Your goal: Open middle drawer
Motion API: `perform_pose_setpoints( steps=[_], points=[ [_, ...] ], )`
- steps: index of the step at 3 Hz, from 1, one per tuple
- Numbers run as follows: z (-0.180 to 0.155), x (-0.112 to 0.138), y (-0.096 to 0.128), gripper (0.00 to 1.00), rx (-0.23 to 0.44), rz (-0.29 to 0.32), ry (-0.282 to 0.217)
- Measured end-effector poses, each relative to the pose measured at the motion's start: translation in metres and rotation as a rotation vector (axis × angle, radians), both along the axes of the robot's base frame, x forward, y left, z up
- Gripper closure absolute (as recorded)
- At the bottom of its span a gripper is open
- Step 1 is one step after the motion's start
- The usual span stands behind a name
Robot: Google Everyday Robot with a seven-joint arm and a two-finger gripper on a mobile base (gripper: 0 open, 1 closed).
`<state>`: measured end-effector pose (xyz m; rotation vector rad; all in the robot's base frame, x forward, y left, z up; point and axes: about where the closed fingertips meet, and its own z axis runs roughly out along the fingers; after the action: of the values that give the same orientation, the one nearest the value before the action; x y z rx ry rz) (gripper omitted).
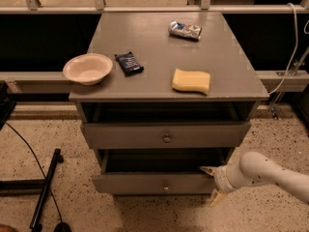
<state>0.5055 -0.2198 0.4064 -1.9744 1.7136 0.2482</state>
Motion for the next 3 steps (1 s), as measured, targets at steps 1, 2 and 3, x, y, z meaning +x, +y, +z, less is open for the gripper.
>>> perform_pose_setpoints(
  steps=[1,2,3],
  points=[
    [-0.0031,0.0066,0.0022,0.19,0.006,-0.005,0.012],
    [-0.0042,0.0138,0.0044,0.26,0.011,-0.008,0.015],
    [-0.0036,0.0124,0.0062,0.33,0.026,-0.007,0.017]
  ],
)
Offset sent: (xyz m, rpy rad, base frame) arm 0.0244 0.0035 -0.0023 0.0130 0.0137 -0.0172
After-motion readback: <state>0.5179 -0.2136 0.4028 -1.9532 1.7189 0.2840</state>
